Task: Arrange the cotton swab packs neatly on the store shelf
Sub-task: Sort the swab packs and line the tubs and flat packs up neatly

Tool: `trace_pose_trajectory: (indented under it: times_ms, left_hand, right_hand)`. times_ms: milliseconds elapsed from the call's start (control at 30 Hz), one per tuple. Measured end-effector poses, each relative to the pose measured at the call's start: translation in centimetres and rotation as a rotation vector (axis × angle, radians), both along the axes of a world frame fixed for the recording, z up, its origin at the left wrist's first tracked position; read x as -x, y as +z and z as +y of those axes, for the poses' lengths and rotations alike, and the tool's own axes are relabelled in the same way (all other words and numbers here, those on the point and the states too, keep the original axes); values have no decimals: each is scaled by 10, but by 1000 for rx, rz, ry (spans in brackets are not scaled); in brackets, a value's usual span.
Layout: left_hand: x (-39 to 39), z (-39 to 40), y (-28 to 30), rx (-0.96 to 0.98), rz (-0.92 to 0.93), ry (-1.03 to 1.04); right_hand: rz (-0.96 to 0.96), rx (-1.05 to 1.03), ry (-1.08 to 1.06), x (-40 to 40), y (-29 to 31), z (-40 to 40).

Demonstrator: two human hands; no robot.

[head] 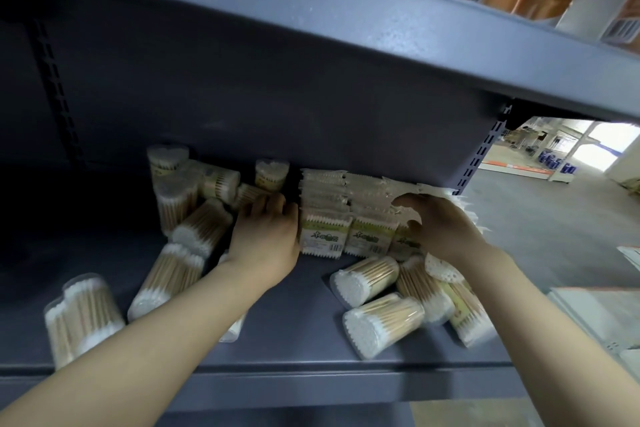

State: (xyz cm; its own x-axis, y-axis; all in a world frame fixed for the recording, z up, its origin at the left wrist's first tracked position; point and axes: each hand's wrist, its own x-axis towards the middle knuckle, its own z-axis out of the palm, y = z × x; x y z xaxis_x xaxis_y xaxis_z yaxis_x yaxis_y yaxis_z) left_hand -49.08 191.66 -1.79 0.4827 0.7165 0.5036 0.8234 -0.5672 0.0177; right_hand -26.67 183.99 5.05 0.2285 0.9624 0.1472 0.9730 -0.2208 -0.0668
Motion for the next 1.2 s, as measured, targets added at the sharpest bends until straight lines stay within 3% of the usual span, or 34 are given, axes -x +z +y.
trace_pose_trajectory:
  times_ms: [400,667,900,1200]
  left_hand:
    - [17,-27,5,80,132,68]
    - [23,-42,12,172,108,53]
    - [21,-31,14,184,-62,-82]
    - [-2,-17,13,279,32,-187]
  right_hand:
    - [-48,-21,-83,-2,-7,-22]
    - [-3,-87,-113,1,-3,-39]
    - [-6,41,-133,3,-13,-48]
    - [-16,16,-139,6,-19,-54]
